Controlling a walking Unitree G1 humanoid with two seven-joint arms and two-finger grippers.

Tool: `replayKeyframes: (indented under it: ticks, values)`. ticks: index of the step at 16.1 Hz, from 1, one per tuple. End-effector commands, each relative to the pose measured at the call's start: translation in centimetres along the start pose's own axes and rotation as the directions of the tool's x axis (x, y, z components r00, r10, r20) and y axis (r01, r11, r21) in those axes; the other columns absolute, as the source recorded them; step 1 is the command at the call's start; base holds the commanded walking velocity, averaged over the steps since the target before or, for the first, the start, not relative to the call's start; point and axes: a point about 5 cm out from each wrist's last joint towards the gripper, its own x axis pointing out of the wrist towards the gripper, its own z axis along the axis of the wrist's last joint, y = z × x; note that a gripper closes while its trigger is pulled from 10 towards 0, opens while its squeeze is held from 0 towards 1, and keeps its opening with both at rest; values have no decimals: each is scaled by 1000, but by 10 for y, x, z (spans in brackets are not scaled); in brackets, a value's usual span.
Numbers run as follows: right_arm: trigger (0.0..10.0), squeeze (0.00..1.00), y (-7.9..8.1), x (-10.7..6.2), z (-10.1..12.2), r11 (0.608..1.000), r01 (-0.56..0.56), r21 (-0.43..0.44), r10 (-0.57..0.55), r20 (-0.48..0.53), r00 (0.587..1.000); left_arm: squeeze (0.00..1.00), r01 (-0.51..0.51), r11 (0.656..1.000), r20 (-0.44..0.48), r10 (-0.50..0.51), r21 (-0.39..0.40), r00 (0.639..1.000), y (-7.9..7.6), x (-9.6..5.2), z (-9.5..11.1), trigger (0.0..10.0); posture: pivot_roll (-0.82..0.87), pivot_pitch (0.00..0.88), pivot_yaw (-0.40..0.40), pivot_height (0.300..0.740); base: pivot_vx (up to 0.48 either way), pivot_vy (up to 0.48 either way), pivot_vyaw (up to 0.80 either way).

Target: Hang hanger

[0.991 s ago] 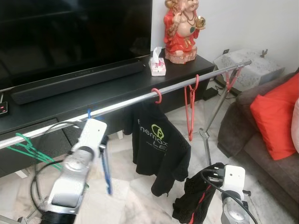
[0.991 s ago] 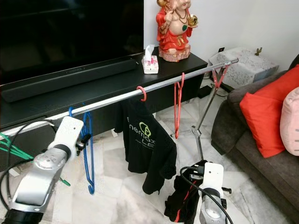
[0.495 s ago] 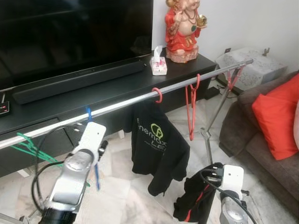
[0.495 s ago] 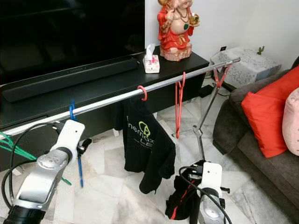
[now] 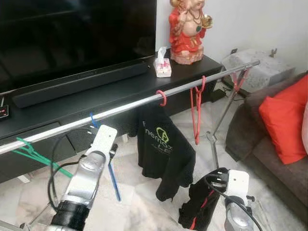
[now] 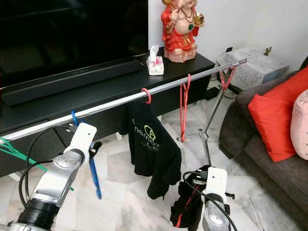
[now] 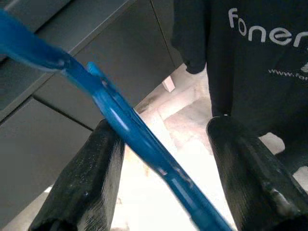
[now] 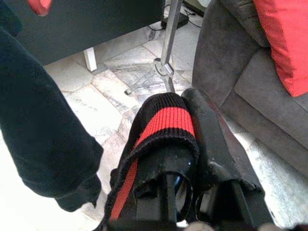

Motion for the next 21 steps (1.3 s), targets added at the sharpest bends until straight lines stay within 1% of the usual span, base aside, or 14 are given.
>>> replayKeyframes:
  ticks: [1, 4, 5, 6, 10, 12, 21]
  values:
    - [10000, 0, 1, 2, 5, 1000, 1, 7, -1, 21, 1000, 0, -11, 1000, 10, 11, 3, 1000, 0, 2, 2, 10000, -70, 0, -7, 740, 0, 0, 0]
    - [10000, 0, 1, 2, 4, 1000, 2, 7, -2, 20, 1000, 0, -26, 1000, 5, 26, -8, 1000, -1, 7, -1, 10000, -70, 0, -4, 740, 0, 0, 0]
    - [10000, 0, 1, 1, 3, 1000, 1, 7, -1, 17, 1000, 0, -30, 999, 0, 30, -15, 1000, -2, 9, -3, 7333, -70, 0, -4, 740, 0, 0, 0]
    - [10000, 0, 2, 1, 3, 1000, 0, 7, 0, 16, 1000, 0, -37, 999, 0, 37, -23, 999, -2, 10, -4, 0, -69, 0, -3, 740, 0, 0, 0]
    - [10000, 0, 2, 1, 3, 1000, -2, 6, 2, 18, 1000, 0, -59, 998, 0, 59, -38, 998, -3, 15, -5, 0, -70, 0, -1, 740, 0, 0, 0]
    - [10000, 0, 2, 1, 3, 1000, -1, 7, 1, 18, 1000, 0, -78, 996, 3, 78, -43, 997, -1, 16, -6, 0, -70, 0, -1, 740, 0, 0, 0]
    - [10000, 0, 3, 2, 4, 1000, -5, 6, 5, 16, 1000, 0, -95, 994, 12, 96, -54, 995, 2, 16, -8, 0, -64, 0, -3, 740, 0, 0, 0]
